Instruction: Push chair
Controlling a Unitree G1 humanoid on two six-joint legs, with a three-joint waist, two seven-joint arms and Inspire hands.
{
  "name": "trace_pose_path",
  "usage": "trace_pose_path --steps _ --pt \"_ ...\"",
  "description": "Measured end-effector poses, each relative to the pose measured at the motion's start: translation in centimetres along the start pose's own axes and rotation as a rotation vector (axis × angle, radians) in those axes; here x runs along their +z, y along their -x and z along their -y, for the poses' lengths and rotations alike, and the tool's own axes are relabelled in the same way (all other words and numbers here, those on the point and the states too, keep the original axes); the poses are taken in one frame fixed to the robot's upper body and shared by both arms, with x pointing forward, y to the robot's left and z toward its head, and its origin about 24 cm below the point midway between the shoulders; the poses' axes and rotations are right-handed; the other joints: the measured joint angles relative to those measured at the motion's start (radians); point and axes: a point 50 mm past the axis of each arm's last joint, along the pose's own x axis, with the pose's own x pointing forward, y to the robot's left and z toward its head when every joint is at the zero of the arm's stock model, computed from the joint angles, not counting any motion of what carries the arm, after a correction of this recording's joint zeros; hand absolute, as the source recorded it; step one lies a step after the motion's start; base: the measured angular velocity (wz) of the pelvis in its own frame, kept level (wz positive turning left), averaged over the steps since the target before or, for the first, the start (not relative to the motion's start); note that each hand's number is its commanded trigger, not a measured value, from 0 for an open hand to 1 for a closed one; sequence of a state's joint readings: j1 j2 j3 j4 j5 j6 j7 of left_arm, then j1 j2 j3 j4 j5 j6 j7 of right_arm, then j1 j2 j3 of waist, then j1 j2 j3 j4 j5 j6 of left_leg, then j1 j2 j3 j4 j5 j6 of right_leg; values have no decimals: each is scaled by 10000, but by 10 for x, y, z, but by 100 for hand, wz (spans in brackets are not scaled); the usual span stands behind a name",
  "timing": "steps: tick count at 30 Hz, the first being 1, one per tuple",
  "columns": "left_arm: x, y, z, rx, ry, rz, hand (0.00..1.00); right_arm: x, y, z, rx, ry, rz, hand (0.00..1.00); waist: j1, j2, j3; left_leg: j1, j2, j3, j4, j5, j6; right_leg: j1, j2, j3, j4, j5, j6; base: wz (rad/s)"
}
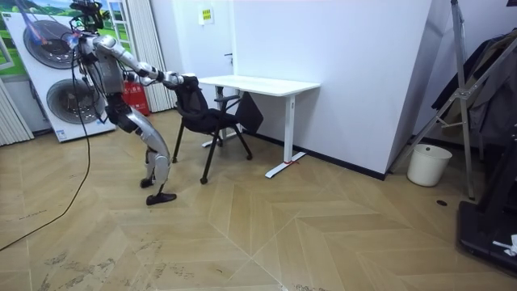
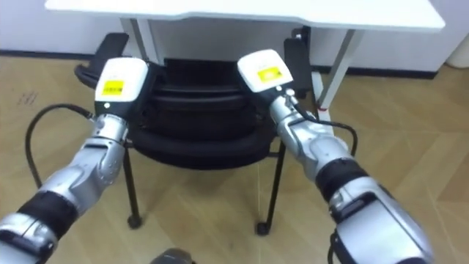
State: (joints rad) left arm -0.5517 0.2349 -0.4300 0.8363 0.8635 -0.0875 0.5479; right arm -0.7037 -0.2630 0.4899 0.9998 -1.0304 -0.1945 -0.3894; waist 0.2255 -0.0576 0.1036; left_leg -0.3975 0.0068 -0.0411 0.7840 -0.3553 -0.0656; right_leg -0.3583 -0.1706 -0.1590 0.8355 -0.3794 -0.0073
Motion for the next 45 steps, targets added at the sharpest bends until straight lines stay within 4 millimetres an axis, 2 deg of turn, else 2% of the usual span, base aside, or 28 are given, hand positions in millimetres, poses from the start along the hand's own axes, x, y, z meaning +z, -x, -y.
trace_pose_path --steps 1,2,3,4,5,6,7,9,10,12,13,14,16,17,18,20,22,24,26,27,30,31,32,37,42,43,44,45 --pt "5 0 3 -62 74 75 100 -3 3 -3 20 13 -68 100 91 -85 -66 3 -266 224 -602 531 182 -199 120 731 -194 201 221 -45" --pt "6 0 2 -26 108 137 100 -5 5 -2 -160 63 -78 100 73 9 -147 62 -149 635 -923 894 607 -371 393 1070 -512 485 421 -53" --pt "6 -2 0 31 108 159 100 -5 5 -1 -257 88 -76 100 70 36 -155 44 -15 921 -1002 983 738 -409 434 1126 -640 606 505 -34" --pt "6 -4 -2 73 67 182 100 -5 4 0 -358 93 -97 100 67 38 -169 1 291 1534 -1059 1124 944 -373 233 968 -643 711 505 -27" --pt "5 -6 -4 71 9 211 100 -4 4 0 -380 72 -125 100 80 -64 -140 9 515 2118 -1050 1106 1090 -323 -150 374 -121 636 532 -20" --pt "5 -6 -4 20 0 218 100 -3 5 -2 -352 46 -145 100 75 -122 -170 54 607 2363 -1050 1076 1141 -190 -275 76 184 551 509 -5" --pt "5 -6 -3 -21 -14 241 100 -4 7 -3 -370 -3 -171 100 33 -179 -226 159 777 2804 -1049 1030 1218 159 -470 -434 402 126 392 0" --pt "4 -7 -6 48 11 257 100 -4 6 -1 -567 -3 -164 100 40 -220 -223 159 817 3131 -884 918 1315 304 -716 -710 183 -177 339 -16" --pt "2 -7 -7 101 -55 267 100 -3 6 1 -684 5 -180 100 30 -302 -223 28 638 3042 -818 904 1311 239 -639 -649 -105 -278 223 -24" --pt "4 -7 -8 108 -105 341 100 -5 6 1 -754 129 -207 100 44 -126 -424 -205 406 2557 -1218 1045 1490 196 -345 -490 -664 -47 712 -16" --pt "6 -7 -9 102 -126 415 100 -5 6 0 -747 79 -253 100 51 -115 -432 -211 554 2651 -1465 1250 1592 306 -357 -588 31 -71 965 14" --pt "7 -8 -10 -69 -313 551 100 -4 10 -7 -663 -258 -412 100 15 -516 -410 100 465 2965 -1633 1284 1669 890 -745 -814 1015 -72 886 21" --pt "6 -7 -13 -100 -558 656 100 0 13 -12 -597 -532 -428 100 201 -866 -402 214 413 3241 -1532 1141 1696 1936 -1097 -1178 1565 -9 802 -22" --pt "4 -7 -16 -11 -551 645 100 0 11 -8 -774 -514 -385 100 361 -896 -407 127 502 3366 -1279 1106 1593 2395 -1134 -1175 1419 74 692 -60" --pt "3 -8 -18 40 -480 582 100 0 8 -5 -848 -484 -370 100 448 -825 -347 105 544 3403 -1183 1063 1546 2422 -1145 -1198 1268 -37 764 -51" --pt "2 -10 -20 94 -426 510 100 -2 6 -1 -978 -375 -382 100 523 -663 -265 -2 548 3359 -1083 1055 1556 2329 -1208 -1405 1353 -49 762 -17" --pt "3 -11 -23 198 -449 591 100 -1 5 1 -1064 -439 -396 100 551 -671 -255 -107 625 3362 -901 871 1542 2162 -1146 -1177 1522 -31 747 -9" --pt "2 -11 -24 199 -473 597 100 1 4 0 -1108 -419 -446 100 578 -631 -243 -97 682 3263 -894 765 1608 1931 -1031 -1053 1807 292 738 -21" --pt "2 -14 -26 268 -486 627 100 1 3 3 -1256 -360 -472 100 785 -388 -114 -101 690 2731 -936 753 1601 1304 -693 -604 2089 46 733 -44" --pt "0 -14 -27 302 -490 574 100 3 1 4 -1299 -308 -483 100 870 -257 -90 -134 685 2424 -1014 782 1545 773 -662 -724 1830 -236 739 -24" --pt "-4 -15 -30 310 -609 575 100 8 0 4 -1330 -389 -415 100 731 -380 -143 -182 677 2142 -1155 982 1333 55 -657 -881 -625 -109 728 23" --pt "-6 -14 -28 246 -604 500 100 10 0 2 -1281 -459 -401 100 640 -404 -142 -138 687 2025 -1054 947 1275 -43 -577 -831 -1277 578 684 49" --pt "-7 -13 -26 215 -622 444 100 12 0 0 -1199 -504 -390 100 549 -472 -178 -121 663 1801 -1054 1029 1036 25 -455 -737 -1438 1019 545 37" --pt "-8 -14 -29 344 -685 452 100 13 -2 2 -1247 -488 -344 100 534 -507 -171 -106 655 1173 -1481 1302 581 312 -147 -1253 -1821 997 204 19" --pt "-7 -14 -30 508 -692 472 100 12 -3 5 -1320 -427 -366 100 444 -579 -143 -101 673 980 -1719 1463 447 371 -88 -1452 -1884 936 57 9" --pt "-7 -14 -30 546 -705 471 100 12 -3 5 -1330 -419 -366 56 433 -588 -144 -91 696 958 -1790 1490 406 388 -20 -1469 -1976 963 20 0" --pt "-7 -14 -30 560 -711 463 100 12 -3 5 -1341 -416 -363 0 433 -593 -144 -84 697 942 -1816 1500 392 393 -7 -1471 -2004 972 9 0" --pt "-7 -14 -30 565 -721 458 100 12 -3 5 -1343 -418 -362 0 448 -595 -145 -73 702 925 -1853 1508 379 430 46 -1505 -2056 976 3 0"
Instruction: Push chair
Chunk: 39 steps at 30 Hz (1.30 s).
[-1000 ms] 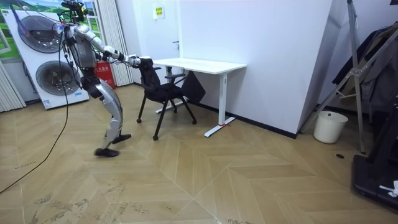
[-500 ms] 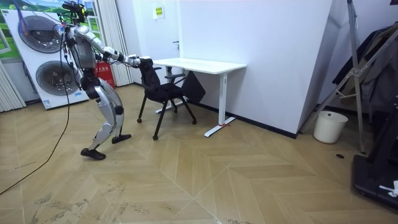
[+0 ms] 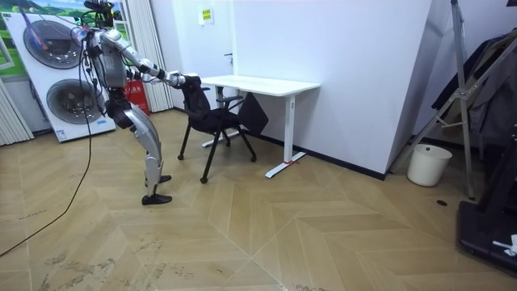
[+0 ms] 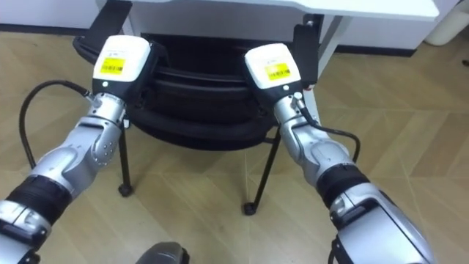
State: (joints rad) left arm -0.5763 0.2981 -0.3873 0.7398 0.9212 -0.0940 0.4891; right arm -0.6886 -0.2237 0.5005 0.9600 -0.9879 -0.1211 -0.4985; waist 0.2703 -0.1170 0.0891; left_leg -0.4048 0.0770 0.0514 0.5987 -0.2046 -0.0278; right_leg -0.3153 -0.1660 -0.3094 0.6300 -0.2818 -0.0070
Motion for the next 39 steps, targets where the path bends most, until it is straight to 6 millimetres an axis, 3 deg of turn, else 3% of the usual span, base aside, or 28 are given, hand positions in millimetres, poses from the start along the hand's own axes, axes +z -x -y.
trace_pose_path --steps 2,3,9,17,21,24,26,32,33,35,36,37,38,39 --pt "0 0 -1 58 -70 20 100 0 0 0 -11 -42 -16 0 13 -114 -10 61 -15 -2 -187 63 -28 22 28 -4 -133 25 -3 0" --pt "1 0 -1 71 -95 22 0 0 0 0 0 -81 -37 0 13 -137 -17 72 -10 -2 -215 70 -32 34 48 -5 -174 41 -9 -3" --pt "8 0 -1 104 -181 -25 0 -3 -4 1 663 -1307 -866 0 -108 -283 -43 271 64 -101 -412 98 -64 367 267 -94 -712 243 -17 -1" --pt "13 -2 -1 140 1390 -596 0 -11 -8 3 1673 -1717 -1435 0 -187 -297 -55 701 115 -30 -762 144 1 890 439 -71 -1338 472 53 -2" --pt "11 -7 -8 223 1710 -721 0 -12 -14 12 1733 -1727 -1402 0 -297 -300 -85 727 125 -25 -984 257 -40 893 499 -89 -1531 546 -9 0" --pt "4 -12 -14 -24 1477 -921 0 -16 -25 30 1615 -1073 -1150 0 -663 -247 -118 797 179 -50 -1182 426 -60 1082 637 -164 -2007 794 -42 2" --pt "-1 -19 -23 -366 1139 -1047 0 -24 -33 53 1106 -595 -1085 0 -1002 -157 -176 843 189 -78 -1431 571 -37 1265 754 -225 -2486 1101 -29 2" --pt "0 -35 -55 -276 410 -882 0 -44 -34 102 -31 524 -918 0 -1283 149 -348 986 148 278 -1839 745 127 1342 806 93 -3146 1594 100 -12" --pt "-5 -36 -59 -392 178 -1003 0 -50 -38 123 -628 692 -1027 0 -1412 205 -381 1037 129 287 -1976 813 147 1432 826 93 -3377 1735 109 -10" --pt "-6 -42 -75 -293 -39 -815 0 -73 -41 184 -2414 711 -1670 0 -1599 300 -426 1156 92 322 -2261 954 174 1601 859 81 -3806 1961 138 0" --pt "-5 -43 -81 -72 -74 -683 0 -78 -39 197 -2818 731 -1829 0 -1588 319 -445 1219 89 331 -2294 954 174 1676 864 80 -3866 1979 143 0" --pt "-1 -46 -102 659 -21 -331 0 -89 -34 224 -3626 855 -2154 0 -1572 363 -485 1383 82 363 -2392 953 173 1815 870 103 -3956 1994 151 0" --pt "0 -48 -118 1211 18 -151 0 -91 -31 237 -4059 844 -2220 0 -1577 393 -515 1424 81 366 -2419 953 172 1844 870 113 -3962 1994 151 0" --pt "0 -52 -150 2464 306 79 0 -93 -25 257 -4965 700 -2203 0 -1626 457 -584 1596 46 367 -2563 965 158 1986 858 111 -4041 1991 155 4"
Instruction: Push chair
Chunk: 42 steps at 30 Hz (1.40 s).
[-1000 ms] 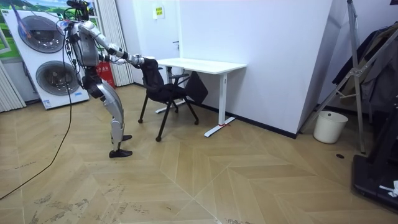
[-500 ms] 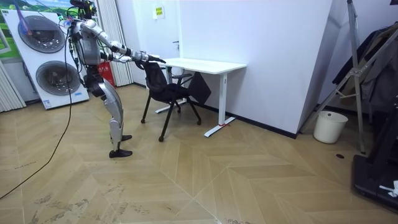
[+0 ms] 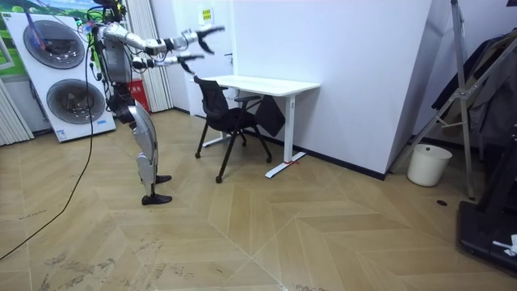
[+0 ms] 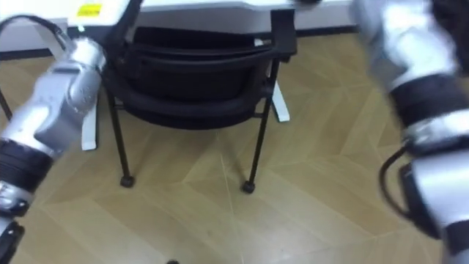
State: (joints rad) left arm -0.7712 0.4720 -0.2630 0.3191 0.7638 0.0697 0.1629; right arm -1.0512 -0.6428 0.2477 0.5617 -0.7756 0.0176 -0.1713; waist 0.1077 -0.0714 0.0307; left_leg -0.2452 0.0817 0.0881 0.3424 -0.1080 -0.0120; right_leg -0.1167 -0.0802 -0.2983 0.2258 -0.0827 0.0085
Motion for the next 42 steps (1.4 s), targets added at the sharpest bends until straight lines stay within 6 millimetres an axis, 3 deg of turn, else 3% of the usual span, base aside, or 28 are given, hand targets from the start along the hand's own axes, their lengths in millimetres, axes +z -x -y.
trace_pose_path --steps 1,2,4,7,10,14,18,21,23,26,27,28,29,31,32,33,35,36,38,39,41,42 --pt "-7 -7 -23 1134 453 -175 0 2 -1 9 -543 -364 73 0 -212 85 -154 347 -84 5 -275 53 3 286 -54 -14 -104 -18 31 10" --pt "-19 -8 -41 2020 737 -576 0 7 0 13 -796 -703 289 0 -463 197 -371 713 -171 -8 -523 68 8 614 -95 7 -234 -54 87 5" --pt "-33 -5 -69 3268 653 -848 0 3 1 30 -1336 -1095 408 0 -574 277 -447 1314 -254 142 -925 113 -8 937 -159 227 -249 -171 176 -16" --pt "-49 9 -97 4729 60 -847 0 -21 6 68 -2540 -1739 80 0 -832 270 -454 1931 -348 244 -1414 209 -42 1314 -224 295 -266 -351 237 -7" --pt "-73 31 -113 5323 -572 -1314 0 -49 26 97 -3966 -1640 -415 0 -902 280 -471 2164 -330 447 -1588 205 -48 1409 -188 449 -381 -350 237 -14" --pt "-107 68 -119 5870 -976 -2415 0 -80 53 112 -4722 -1477 -1071 0 -1157 271 -465 2221 -343 595 -1732 203 -46 1344 -198 541 -402 -359 257 -11" --pt "-146 125 -132 7081 -1184 -4195 0 -114 90 131 -6437 -1917 -2193 0 -1507 320 -454 2116 -341 703 -1739 119 -43 1205 -186 699 -446 -387 300 -9" --pt "-167 176 -138 7752 -1099 -5398 0 -144 129 135 -7711 -3193 -3351 0 -1608 332 -445 2207 -338 754 -1772 14 -55 1308 -167 761 -570 -398 315 -6" --pt "-175 212 -135 8019 -1032 -6241 0 -165 165 129 -8205 -3846 -4408 0 -1597 370 -422 2308 -335 783 -1756 -110 -64 1387 -163 822 -572 -442 349 -11" --pt "-183 299 -115 8789 -257 -8859 0 -203 258 101 -9570 -6458 -7846 0 -1535 450 -357 2512 -329 998 -1786 -312 -52 1476 -157 1010 -579 -515 423 -20" --pt "-182 314 -109 8828 -112 -9394 0 -207 277 93 -9784 -6896 -8608 0 -1490 457 -360 2520 -339 1007 -1783 -343 -46 1506 -164 1012 -583 -539 435 0" --pt "-178 342 -95 9011 364 -10498 0 -213 320 76 -10260 -7763 -10323 0 -1503 470 -390 2551 -359 999 -1743 -428 -50 1545 -185 1042 -569 -633 457 0" --pt "-175 357 -87 9065 591 -11160 0 -214 342 66 -10494 -8148 -11239 0 -1502 481 -396 2548 -362 991 -1725 -464 -49 1577 -192 1037 -557 -668 465 0" --pt "-166 417 -59 9198 1316 -14020 0 -203 433 31 -11953 -9126 -14945 0 -1405 458 -413 2566 -369 980 -1640 -568 -63 1554 -212 1003 -503 -801 492 3" --pt "-161 442 -42 9126 1547 -15398 0 -193 475 16 -12389 -9041 -16661 0 -1298 618 -455 2576 -368 975 -1627 -609 -73 1560 -211 1026 -488 -839 501 0" --pt "-158 455 -32 9014 1698 -16113 0 -186 496 9 -12454 -8831 -17508 0 -1266 622 -507 2586 -366 972 -1620 -628 -78 1575 -217 1023 -483 -853 507 0" --pt "-132 509 6 7728 2111 -19048 0 -141 571 -28 -11529 -7774 -21001 0 -1283 768 -505 2738 -370 965 -1672 -680 -99 1706 -238 1021 -429 -951 522 0" --pt "-124 521 15 7264 2209 -19716 0 -126 586 -36 -11232 -7530 -21851 0 -1292 794 -506 2755 -367 959 -1649 -715 -108 1711 -249 1017 -366 -1000 521 5" --pt "-86 559 47 5183 2842 -21906 0 -66 633 -61 -9131 -6665 -24834 0 -1335 800 -522 2871 -360 899 -1602 -800 -186 1869 -270 1013 -371 -1094 543 6" --pt "-76 567 53 4698 2988 -22361 0 -54 640 -65 -8561 -6572 -25365 0 -1356 786 -531 2901 -369 894 -1590 -817 -184 1886 -289 1008 -336 -1142 555 3" --pt "-39 594 69 2687 3738 -23978 0 -18 658 -75 -5619 -6353 -26755 0 -1363 824 -511 3007 -388 925 -1514 -908 -163 1989 -307 1043 -306 -1166 568 -2" --pt "-33 597 73 2202 3967 -24257 0 -13 658 -79 -4897 -6525 -26902 0 -1331 805 -508 3048 -400 931 -1516 -918 -155 2027 -319 1046 -306 -1167 575 -8"
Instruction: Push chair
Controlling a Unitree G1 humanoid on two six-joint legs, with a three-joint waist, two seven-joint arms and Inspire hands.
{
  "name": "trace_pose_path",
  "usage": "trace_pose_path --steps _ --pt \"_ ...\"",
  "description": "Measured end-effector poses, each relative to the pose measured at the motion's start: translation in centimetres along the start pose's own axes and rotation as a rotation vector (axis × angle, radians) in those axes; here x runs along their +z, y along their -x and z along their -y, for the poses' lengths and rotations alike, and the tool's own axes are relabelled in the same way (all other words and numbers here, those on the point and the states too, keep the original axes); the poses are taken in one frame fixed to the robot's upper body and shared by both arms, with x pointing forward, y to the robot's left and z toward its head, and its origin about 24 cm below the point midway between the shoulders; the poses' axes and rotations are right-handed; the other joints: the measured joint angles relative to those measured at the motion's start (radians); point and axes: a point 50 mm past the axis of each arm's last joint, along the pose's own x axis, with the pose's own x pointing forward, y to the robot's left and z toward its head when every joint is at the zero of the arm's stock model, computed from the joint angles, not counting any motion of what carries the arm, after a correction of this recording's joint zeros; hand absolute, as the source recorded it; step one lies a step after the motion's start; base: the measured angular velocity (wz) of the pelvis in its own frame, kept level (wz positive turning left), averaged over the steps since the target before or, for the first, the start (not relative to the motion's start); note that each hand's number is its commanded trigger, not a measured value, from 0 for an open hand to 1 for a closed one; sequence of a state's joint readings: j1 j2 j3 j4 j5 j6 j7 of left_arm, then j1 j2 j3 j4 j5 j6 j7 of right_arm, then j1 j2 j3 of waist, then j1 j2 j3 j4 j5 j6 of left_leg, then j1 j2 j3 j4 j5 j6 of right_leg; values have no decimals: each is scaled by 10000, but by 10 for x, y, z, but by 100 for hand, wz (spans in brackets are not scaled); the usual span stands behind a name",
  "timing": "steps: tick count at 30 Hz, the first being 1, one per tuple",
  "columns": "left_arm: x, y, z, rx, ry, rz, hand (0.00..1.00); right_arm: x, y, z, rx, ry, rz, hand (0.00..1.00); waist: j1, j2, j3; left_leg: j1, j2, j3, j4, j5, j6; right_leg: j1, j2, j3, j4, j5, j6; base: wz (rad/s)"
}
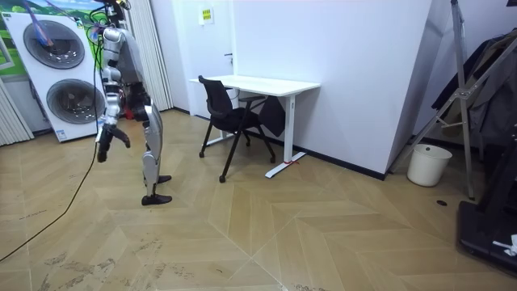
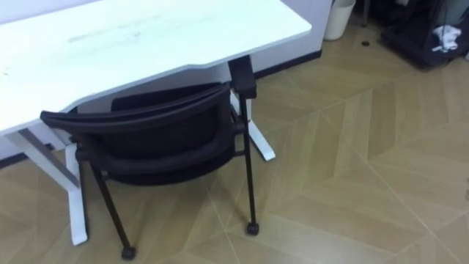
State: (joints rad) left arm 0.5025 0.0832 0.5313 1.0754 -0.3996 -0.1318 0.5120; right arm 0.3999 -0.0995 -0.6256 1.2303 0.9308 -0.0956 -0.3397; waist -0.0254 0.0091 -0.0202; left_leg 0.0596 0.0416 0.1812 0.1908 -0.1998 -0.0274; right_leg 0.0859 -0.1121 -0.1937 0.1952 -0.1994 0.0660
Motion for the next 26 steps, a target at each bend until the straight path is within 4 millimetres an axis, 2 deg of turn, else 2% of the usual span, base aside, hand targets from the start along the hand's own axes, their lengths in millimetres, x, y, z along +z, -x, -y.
trace_pose_path --steps 2,3,4,8,10,12,14,16,18,21,23,26 --pt "-19 4 8 -923 -1050 -817 0 -10 3 -13 874 1920 -87 0 39 -14 18 19 -11 37 88 -23 74 29 -21 12 74 5 27 -3" --pt "-21 5 12 -1237 -1278 -899 0 -11 4 -17 1107 2236 -90 0 39 -11 20 16 -11 39 106 -26 84 34 -22 -4 75 14 30 0" --pt "-23 7 18 -1865 -1585 -1008 0 -14 7 -30 1761 2625 -140 0 40 -8 22 19 -12 39 120 -29 90 41 -22 -11 71 23 31 0" --pt "-18 14 43 -3669 -2701 -878 0 -22 22 -73 3747 3690 -344 0 72 11 35 34 -12 19 142 -26 92 59 -16 -27 47 24 29 0" --pt "-13 22 62 -4669 -3521 -643 0 -27 32 -96 4950 4189 -446 0 25 26 50 16 -14 -21 140 -26 92 82 -11 -76 -3 28 25 5" --pt "-8 28 76 -5291 -3998 -415 0 -31 38 -106 5684 4709 -586 0 24 16 57 20 -13 -52 114 -30 85 148 9 -123 -101 42 29 6" --pt "-5 34 88 -5927 -4377 -244 0 -37 44 -114 6463 5490 -716 0 32 -3 87 23 -11 -57 110 -39 71 164 32 -135 -128 43 29 2" --pt "-2 39 96 -6277 -4652 -131 0 -42 47 -118 6812 5890 -885 0 -35 -51 196 14 -8 -40 84 -42 65 156 43 -149 -166 42 29 0" --pt "2 41 102 -6545 -4708 -41 0 -46 48 -117 6948 6242 -1018 0 -27 -81 262 -16 -9 -42 40 -49 54 154 58 -167 -268 44 28 0" --pt "7 43 107 -6819 -4854 85 0 -48 47 -114 7001 6560 -1123 0 -69 -101 267 -129 -13 -35 -41 -56 42 10 64 -165 -296 43 28 0" --pt "8 44 108 -6901 -4942 170 0 -48 47 -114 7056 6736 -1113 0 -135 -133 305 -158 -14 -31 -46 -57 42 -50 69 -164 -310 43 28 0" --pt "11 46 111 -7081 -5121 396 0 -52 46 -110 7079 7053 -1366 0 -238 -134 300 -186 -13 -33 -37 -57 40 -102 74 -157 -305 44 27 0"
